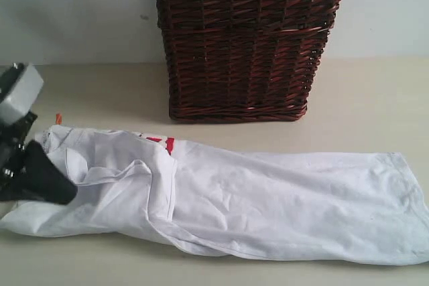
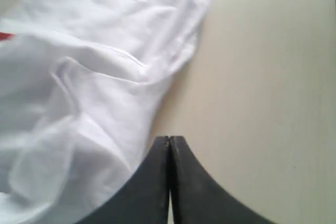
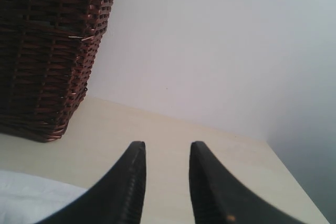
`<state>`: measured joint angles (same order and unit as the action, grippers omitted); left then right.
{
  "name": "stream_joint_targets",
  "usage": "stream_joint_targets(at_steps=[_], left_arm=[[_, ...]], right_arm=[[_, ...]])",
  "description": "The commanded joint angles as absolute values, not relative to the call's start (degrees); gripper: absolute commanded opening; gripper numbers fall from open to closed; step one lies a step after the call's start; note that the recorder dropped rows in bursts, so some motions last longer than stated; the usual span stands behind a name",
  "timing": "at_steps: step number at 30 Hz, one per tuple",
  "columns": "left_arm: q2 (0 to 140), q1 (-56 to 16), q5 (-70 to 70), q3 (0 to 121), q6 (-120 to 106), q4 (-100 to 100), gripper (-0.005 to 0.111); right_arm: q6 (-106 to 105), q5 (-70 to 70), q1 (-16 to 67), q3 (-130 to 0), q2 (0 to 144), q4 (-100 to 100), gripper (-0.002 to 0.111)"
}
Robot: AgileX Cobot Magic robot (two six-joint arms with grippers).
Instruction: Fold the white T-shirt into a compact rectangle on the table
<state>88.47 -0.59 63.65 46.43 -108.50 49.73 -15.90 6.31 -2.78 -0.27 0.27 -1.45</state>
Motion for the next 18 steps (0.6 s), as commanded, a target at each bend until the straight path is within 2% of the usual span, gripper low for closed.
stream_joint_targets(at_steps=[1,9,18], left_arm=[[91.45,-1.20,56.48,39.78,-118.84,48.69,0.000],[96.74,-6.46,39.50,39.39,-120.27,52.98,0.000],[98.66,-8.80,39.42,41.02,-120.27,54.26,0.000]], right_arm=[[-15.75,5.94,-2.99,0.00,0.00,-1.30,0.030],[-15.75,5.94,-2.99,0.00,0.00,-1.30,0.030],[-15.75,5.94,-2.99,0.00,0.00,-1.30,0.030]])
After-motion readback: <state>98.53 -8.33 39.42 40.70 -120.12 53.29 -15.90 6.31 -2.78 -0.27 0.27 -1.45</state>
